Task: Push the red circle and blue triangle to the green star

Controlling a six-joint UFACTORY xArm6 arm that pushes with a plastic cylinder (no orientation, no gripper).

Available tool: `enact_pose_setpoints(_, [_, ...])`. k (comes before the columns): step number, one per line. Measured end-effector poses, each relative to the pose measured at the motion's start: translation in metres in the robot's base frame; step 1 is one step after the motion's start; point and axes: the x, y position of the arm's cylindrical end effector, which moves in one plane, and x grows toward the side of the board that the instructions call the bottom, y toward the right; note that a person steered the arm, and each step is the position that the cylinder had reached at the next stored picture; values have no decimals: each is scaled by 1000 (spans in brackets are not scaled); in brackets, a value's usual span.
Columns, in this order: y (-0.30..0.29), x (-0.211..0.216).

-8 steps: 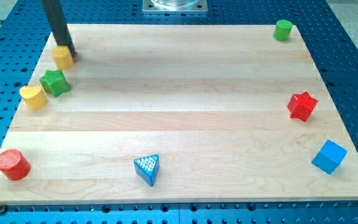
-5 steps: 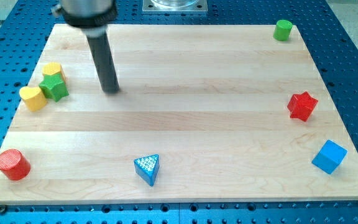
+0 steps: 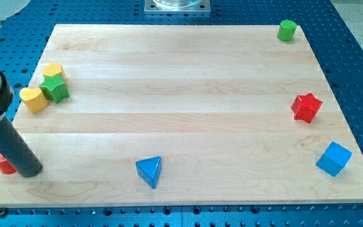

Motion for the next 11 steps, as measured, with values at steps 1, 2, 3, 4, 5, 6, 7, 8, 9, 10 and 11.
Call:
enact_pose_setpoints(1, [-15,41])
enact_pose_setpoints(2, [-67,12])
enact_pose_setpoints(3, [-27,-23])
enact_pose_setpoints(4, [2,-6])
enact_pose_setpoints(5, [27,-54])
enact_pose_setpoints(6, [31,-90])
enact_pose_setpoints(7, [52,-79])
enact_pose_setpoints(8, [68,-114])
enact_pose_setpoints(9, [78,-140])
enact_pose_setpoints(10, [149,-121])
enact_pose_setpoints(11, [240,-43])
